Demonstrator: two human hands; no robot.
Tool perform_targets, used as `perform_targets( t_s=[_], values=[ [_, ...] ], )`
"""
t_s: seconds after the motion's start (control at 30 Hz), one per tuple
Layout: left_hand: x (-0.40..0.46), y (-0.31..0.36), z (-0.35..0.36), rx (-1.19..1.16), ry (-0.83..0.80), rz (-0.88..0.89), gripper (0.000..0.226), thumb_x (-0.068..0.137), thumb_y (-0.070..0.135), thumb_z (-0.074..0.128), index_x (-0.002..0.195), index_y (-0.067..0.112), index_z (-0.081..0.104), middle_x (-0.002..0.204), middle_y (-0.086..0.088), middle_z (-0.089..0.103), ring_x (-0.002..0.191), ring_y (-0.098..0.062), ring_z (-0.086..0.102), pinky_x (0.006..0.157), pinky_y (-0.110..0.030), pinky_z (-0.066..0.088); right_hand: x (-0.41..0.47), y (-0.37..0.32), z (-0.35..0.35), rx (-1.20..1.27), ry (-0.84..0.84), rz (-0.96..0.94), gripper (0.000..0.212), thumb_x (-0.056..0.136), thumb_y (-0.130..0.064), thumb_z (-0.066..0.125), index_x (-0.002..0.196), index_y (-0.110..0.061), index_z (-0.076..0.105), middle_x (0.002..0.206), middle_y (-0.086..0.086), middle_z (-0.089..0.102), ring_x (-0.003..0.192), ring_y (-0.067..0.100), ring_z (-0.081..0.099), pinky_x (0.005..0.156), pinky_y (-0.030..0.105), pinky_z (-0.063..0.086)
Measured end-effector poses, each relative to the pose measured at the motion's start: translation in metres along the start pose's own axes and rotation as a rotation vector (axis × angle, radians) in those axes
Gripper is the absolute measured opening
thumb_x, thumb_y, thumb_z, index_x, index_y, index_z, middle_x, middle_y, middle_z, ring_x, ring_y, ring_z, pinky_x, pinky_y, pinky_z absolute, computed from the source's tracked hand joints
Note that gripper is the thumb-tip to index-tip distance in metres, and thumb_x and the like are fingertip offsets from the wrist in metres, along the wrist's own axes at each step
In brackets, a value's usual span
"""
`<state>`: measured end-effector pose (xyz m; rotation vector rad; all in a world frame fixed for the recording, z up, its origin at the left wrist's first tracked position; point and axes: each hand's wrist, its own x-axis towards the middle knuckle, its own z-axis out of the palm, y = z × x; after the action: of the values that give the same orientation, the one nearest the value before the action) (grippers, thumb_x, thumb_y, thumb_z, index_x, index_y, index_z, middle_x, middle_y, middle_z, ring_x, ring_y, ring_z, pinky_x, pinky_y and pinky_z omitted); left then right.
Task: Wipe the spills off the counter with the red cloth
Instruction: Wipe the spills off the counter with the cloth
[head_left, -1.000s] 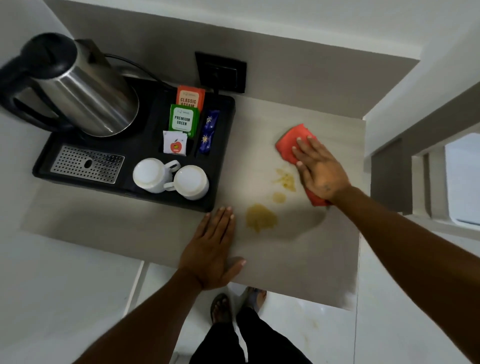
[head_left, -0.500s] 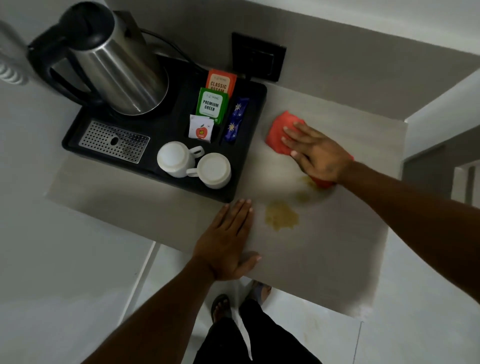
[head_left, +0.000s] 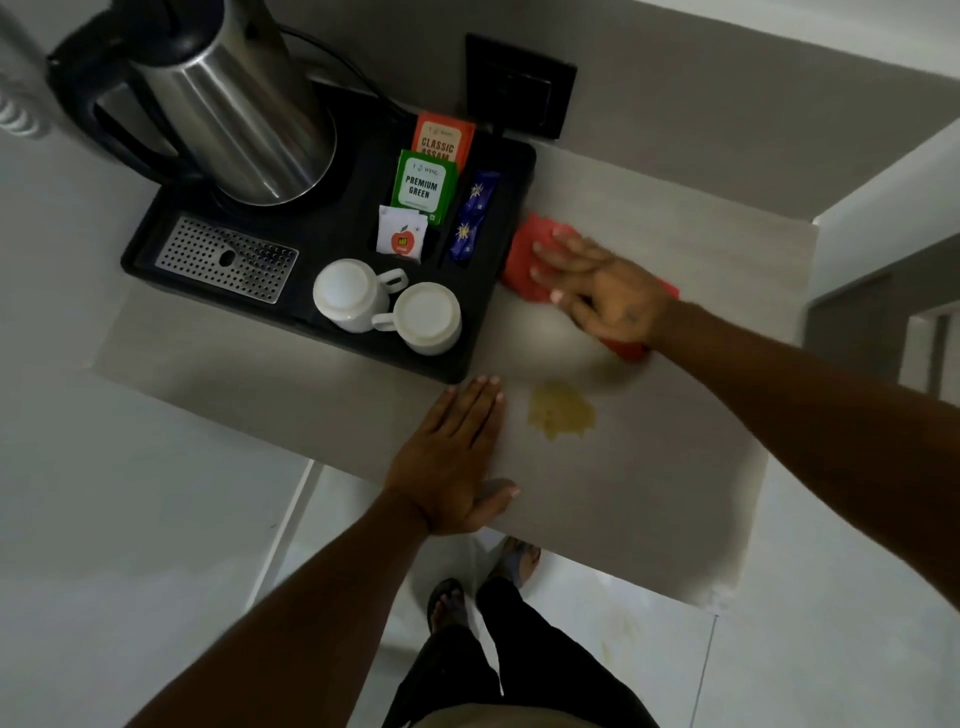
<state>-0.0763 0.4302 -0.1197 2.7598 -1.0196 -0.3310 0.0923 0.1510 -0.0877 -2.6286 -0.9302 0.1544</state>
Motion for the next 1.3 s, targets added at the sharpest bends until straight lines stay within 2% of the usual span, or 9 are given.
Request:
perform_targets(
  t_s=[0.1, 0.2, 0.4, 0.53, 0.7, 0.8, 0.93, 1.1, 1.3],
  values=[
    [0.0, 0.001, 0.002, -0.012, 0.012, 0.004, 0.101, 0.093, 0.066, 0.044, 0.16, -0.002, 0.011, 0.17, -0.023, 0.014, 0.16, -0.034, 0.003, 0.127, -0.056, 0.013, -0.061, -0.004, 0.003, 0.019, -0.009, -0.034, 0.04, 0.099, -0.027, 0.051, 0.134, -0.01, 0.061, 0.151, 0.014, 0.045, 0.146, 0.038, 0.029, 0.12, 0.055, 0.022],
    [0.0, 0.0, 0.003, -0.008, 0.029, -0.005, 0.102, 0.092, 0.066, 0.047, 0.16, -0.001, 0.013, 0.17, -0.023, 0.015, 0.16, -0.034, 0.003, 0.127, -0.056, 0.012, -0.094, 0.019, -0.011, 0.014, 0.019, 0.1, 0.042, 0.099, -0.031, 0.048, 0.133, -0.011, 0.061, 0.15, 0.016, 0.045, 0.144, 0.041, 0.032, 0.116, 0.063, 0.025],
    [-0.001, 0.0, 0.003, 0.002, 0.032, -0.021, 0.104, 0.091, 0.07, 0.042, 0.159, -0.003, 0.012, 0.17, -0.024, 0.015, 0.159, -0.035, 0.005, 0.128, -0.055, 0.009, -0.021, 0.025, -0.016, 0.037, 0.108, 0.277, 0.037, 0.1, -0.021, 0.057, 0.136, -0.014, 0.059, 0.155, 0.015, 0.04, 0.148, 0.039, 0.023, 0.122, 0.052, 0.014],
    [0.0, 0.003, 0.0, 0.009, 0.007, -0.068, 0.107, 0.089, 0.072, 0.043, 0.159, -0.004, 0.013, 0.169, -0.026, 0.015, 0.158, -0.037, 0.008, 0.128, -0.055, 0.006, -0.004, -0.025, 0.009, 0.108, 0.081, 0.171, 0.028, 0.094, -0.015, 0.068, 0.121, -0.01, 0.071, 0.149, 0.019, 0.046, 0.145, 0.044, 0.027, 0.121, 0.053, 0.014],
    [-0.001, 0.002, -0.001, 0.01, 0.036, -0.048, 0.105, 0.09, 0.07, 0.045, 0.157, -0.006, 0.018, 0.168, -0.027, 0.019, 0.158, -0.039, 0.012, 0.127, -0.059, 0.012, -0.089, -0.064, 0.027, 0.165, 0.024, 0.046, 0.03, 0.096, -0.025, 0.062, 0.123, -0.015, 0.071, 0.148, 0.012, 0.05, 0.146, 0.038, 0.03, 0.121, 0.054, 0.02],
    [-0.001, 0.002, 0.0, 0.0, 0.046, -0.043, 0.105, 0.09, 0.068, 0.049, 0.157, -0.006, 0.018, 0.168, -0.027, 0.018, 0.158, -0.038, 0.01, 0.126, -0.059, 0.013, -0.123, -0.052, 0.025, 0.176, 0.125, 0.221, 0.035, 0.098, -0.031, 0.055, 0.124, -0.014, 0.07, 0.146, 0.012, 0.051, 0.144, 0.038, 0.034, 0.116, 0.06, 0.028],
    [-0.002, 0.003, -0.003, -0.005, 0.051, -0.045, 0.106, 0.088, 0.068, 0.051, 0.157, -0.006, 0.019, 0.167, -0.027, 0.02, 0.158, -0.038, 0.011, 0.126, -0.058, 0.012, -0.076, -0.049, 0.025, 0.145, 0.251, 0.385, 0.032, 0.097, -0.021, 0.063, 0.127, -0.014, 0.067, 0.148, 0.014, 0.05, 0.144, 0.039, 0.032, 0.116, 0.062, 0.026],
    [-0.007, 0.0, -0.005, 0.011, 0.015, -0.047, 0.104, 0.092, 0.072, 0.043, 0.157, -0.005, 0.017, 0.168, -0.027, 0.019, 0.158, -0.037, 0.01, 0.127, -0.055, 0.014, -0.06, -0.09, 0.043, 0.134, 0.177, 0.282, 0.03, 0.093, -0.012, 0.068, 0.123, -0.01, 0.07, 0.146, 0.018, 0.051, 0.143, 0.047, 0.03, 0.117, 0.063, 0.022],
    [-0.032, -0.025, 0.003, 0.061, 0.038, 0.001, 0.104, 0.094, 0.077, 0.035, 0.158, -0.003, 0.017, 0.168, -0.026, 0.02, 0.158, -0.036, 0.011, 0.128, -0.053, 0.013, -0.172, -0.139, 0.06, 0.204, 0.102, 0.3, 0.037, 0.099, -0.032, 0.051, 0.127, -0.018, 0.068, 0.151, 0.01, 0.047, 0.146, 0.039, 0.029, 0.119, 0.057, 0.021]
  ],
)
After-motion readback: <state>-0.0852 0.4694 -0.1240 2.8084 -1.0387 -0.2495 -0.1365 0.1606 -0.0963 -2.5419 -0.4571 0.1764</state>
